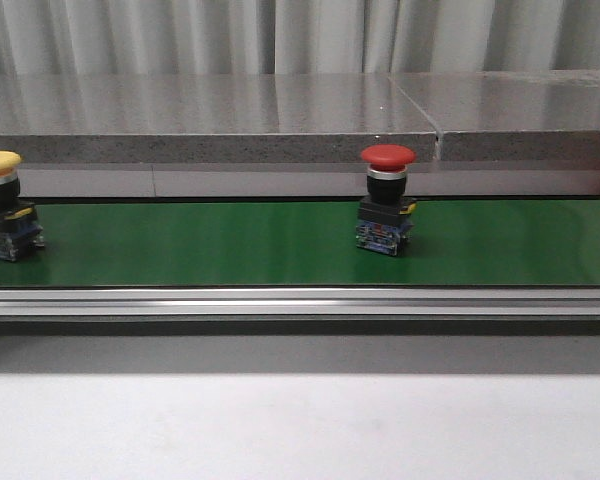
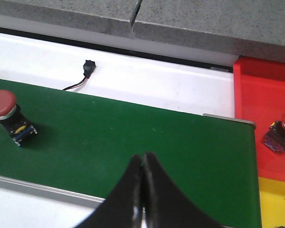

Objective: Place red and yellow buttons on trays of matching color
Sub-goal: 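Set the yellow button on the belt and open the left gripper, then lower the right gripper onto the red button arriving on the belt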

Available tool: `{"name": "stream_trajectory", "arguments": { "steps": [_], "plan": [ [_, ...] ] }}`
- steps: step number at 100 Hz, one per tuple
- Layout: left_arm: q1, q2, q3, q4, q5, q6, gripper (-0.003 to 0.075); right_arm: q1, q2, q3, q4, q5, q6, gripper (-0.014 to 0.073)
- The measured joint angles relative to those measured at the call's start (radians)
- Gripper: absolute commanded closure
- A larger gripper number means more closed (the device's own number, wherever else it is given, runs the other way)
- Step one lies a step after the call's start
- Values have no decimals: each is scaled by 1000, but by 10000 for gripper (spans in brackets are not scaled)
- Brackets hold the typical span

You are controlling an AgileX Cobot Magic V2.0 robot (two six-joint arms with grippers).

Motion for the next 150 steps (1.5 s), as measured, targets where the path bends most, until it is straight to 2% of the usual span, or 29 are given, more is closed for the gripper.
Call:
{"name": "stream_trajectory", "arguments": {
  "steps": [25, 34, 44, 56, 63, 67, 75, 100, 150],
  "plan": [
    [0, 0, 4, -4, 1, 0, 739, 0, 0, 0, 0, 0, 0, 656],
    [0, 0, 4, -4, 5, 0, 739, 0, 0, 0, 0, 2, 0, 601],
    [0, 0, 4, -4, 7, 0, 739, 0, 0, 0, 0, 25, 0, 421],
    [0, 0, 4, -4, 7, 0, 739, 0, 0, 0, 9, 48, 0, 97],
    [0, 0, 4, -4, 7, 0, 739, 0, 0, 0, 13, 54, 0, -37],
    [0, 0, 4, -4, 7, 0, 739, 0, 0, 0, 17, 55, 0, -76],
    [-4, 0, 4, -4, 7, 0, 739, 0, 0, 0, 38, 63, 0, -52],
    [-4, 0, 4, -4, 7, 0, 739, 0, 88, -35, 86, 151, 0, -51],
    [-4, 0, 4, -4, 7, 0, 739, 101, 551, -226, 91, 178, -46, -51]
  ]
}}
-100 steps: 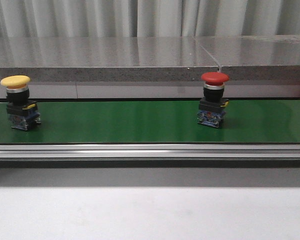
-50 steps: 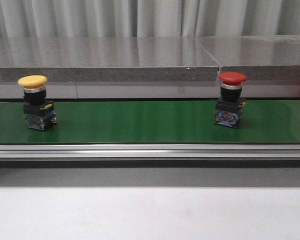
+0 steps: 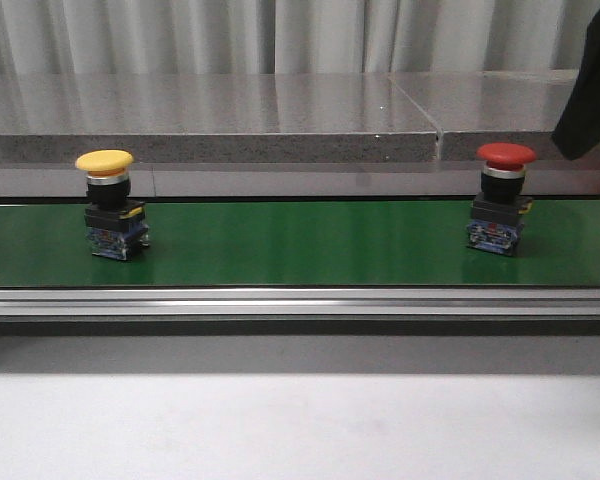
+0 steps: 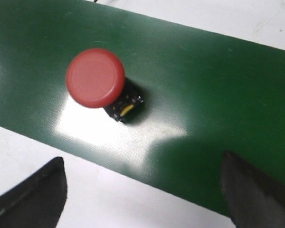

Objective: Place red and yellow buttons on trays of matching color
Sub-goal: 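Lower the right gripper onto the red button arriving on the belt, then grasp the red button with the right gripper and release it in the red tray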

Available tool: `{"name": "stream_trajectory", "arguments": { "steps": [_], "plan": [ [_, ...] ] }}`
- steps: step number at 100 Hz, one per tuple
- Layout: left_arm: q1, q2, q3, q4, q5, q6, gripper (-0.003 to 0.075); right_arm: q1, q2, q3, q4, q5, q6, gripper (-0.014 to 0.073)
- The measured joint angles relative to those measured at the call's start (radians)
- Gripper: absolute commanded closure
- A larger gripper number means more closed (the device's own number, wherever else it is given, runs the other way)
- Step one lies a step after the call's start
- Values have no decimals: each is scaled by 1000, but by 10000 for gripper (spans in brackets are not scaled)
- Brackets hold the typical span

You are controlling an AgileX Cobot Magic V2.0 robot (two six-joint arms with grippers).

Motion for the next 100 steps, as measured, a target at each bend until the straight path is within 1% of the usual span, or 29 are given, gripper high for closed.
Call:
{"name": "stream_trajectory", "arguments": {
  "steps": [30, 36, 43, 48, 50, 55, 58, 62, 65, 69, 85, 94, 100],
  "plan": [
    [0, 0, 0, 0, 0, 0, 739, 21, 160, -106, 0, -2, -10, -51],
    [0, 0, 0, 0, 0, 0, 739, 25, 184, -120, 1, -6, -12, -34],
    [0, 0, 0, 0, 0, 0, 739, 25, 209, -131, 1, -12, -14, 45],
    [0, 0, 0, 0, 0, 0, 739, 25, 225, -136, 1, -13, -14, 151],
    [0, 0, 0, 0, 0, 0, 739, 25, 231, -137, 1, -15, -14, 181],
    [0, 0, 0, 0, 0, 0, 739, 25, 240, -142, 1, -15, -14, 306],
    [0, 0, 0, 0, 0, 0, 739, 25, 244, -146, 1, -15, -14, 364],
    [0, 0, 0, 0, 0, 0, 739, 25, 246, -151, 1, -7, -14, 430],
    [0, 0, 0, 0, 0, 0, 739, 25, 246, -158, 1, 3, -14, 456],
    [0, 0, 0, 0, 0, 0, 739, 25, 248, -173, 1, 22, -14, 472],
    [0, 0, 0, 0, 1, 0, 739, 7, 250, -277, -14, 105, -14, 471],
    [0, 0, 0, 0, 1, 0, 739, -44, 250, -351, -21, 130, -14, 471],
    [0, 0, 0, 0, 1, 0, 739, -98, 255, -400, -25, 135, -14, 471]
  ]
}}
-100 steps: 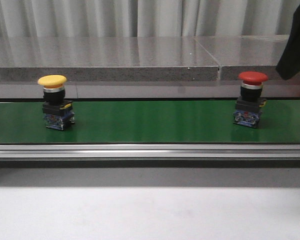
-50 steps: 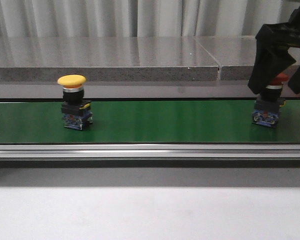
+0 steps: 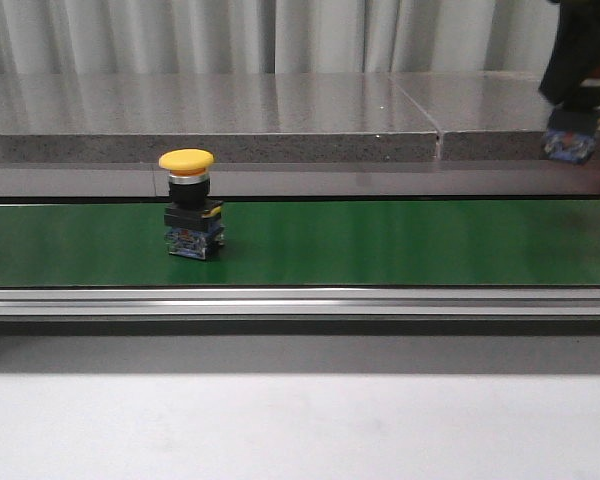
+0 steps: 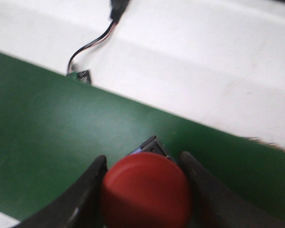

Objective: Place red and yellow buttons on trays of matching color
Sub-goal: 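Grasp the red button with the right gripper and release it in the red tray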

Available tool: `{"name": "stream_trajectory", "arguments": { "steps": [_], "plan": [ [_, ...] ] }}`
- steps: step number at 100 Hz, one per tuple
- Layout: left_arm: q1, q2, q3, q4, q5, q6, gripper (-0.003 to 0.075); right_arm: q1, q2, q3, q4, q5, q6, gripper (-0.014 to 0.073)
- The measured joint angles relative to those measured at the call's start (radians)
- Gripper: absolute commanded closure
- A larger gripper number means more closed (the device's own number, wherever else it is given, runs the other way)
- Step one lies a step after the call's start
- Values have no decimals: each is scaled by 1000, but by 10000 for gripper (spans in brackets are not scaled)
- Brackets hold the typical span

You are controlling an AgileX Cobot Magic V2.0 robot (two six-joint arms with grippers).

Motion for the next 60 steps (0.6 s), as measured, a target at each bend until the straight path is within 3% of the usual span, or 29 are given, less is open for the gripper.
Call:
{"name": "stream_trajectory", "arguments": {
  "steps": [29, 60],
  "plan": [
    [0, 0, 0, 0, 2, 0, 739, -273, 156, -205, -15, -57, -1, 471],
    [0, 0, 0, 0, 2, 0, 739, -361, 415, -408, -19, -81, -1, 471]
  ]
}}
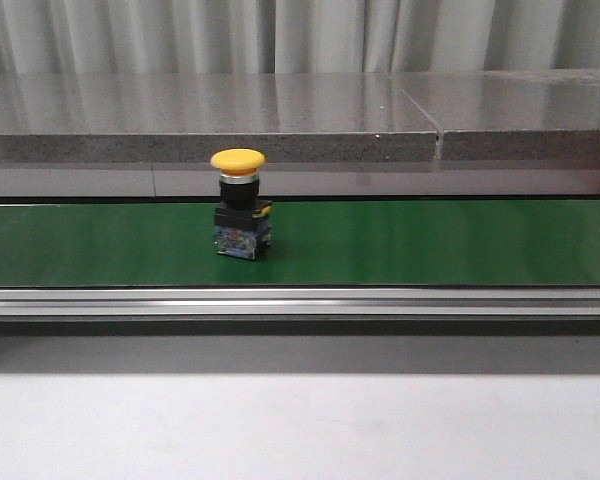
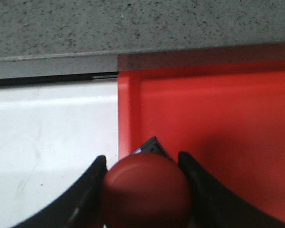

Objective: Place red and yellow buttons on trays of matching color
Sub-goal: 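Grasp the red button with the right gripper and release it in the red tray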

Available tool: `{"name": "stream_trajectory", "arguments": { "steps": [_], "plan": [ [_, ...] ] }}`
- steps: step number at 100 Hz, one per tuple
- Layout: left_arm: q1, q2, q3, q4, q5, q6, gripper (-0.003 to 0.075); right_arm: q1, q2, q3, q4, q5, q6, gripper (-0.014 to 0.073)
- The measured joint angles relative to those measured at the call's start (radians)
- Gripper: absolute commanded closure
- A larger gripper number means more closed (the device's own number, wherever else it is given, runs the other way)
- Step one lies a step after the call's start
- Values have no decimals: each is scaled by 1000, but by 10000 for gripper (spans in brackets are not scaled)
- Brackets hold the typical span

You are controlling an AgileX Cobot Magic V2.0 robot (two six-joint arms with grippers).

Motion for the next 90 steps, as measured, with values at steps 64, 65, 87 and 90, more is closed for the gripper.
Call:
{"name": "stream_trajectory", "arguments": {
  "steps": [64, 65, 87, 90],
  "plan": [
    [0, 0, 0, 0, 0, 0, 739, -4, 232, -87, 2, -19, 0, 284],
    [0, 0, 0, 0, 0, 0, 739, -4, 232, -87, 2, -19, 0, 253],
    [0, 0, 0, 0, 0, 0, 739, -4, 234, -87, 2, -24, 0, -55],
    [0, 0, 0, 0, 0, 0, 739, -4, 232, -87, 4, -24, 0, -47]
  ]
}}
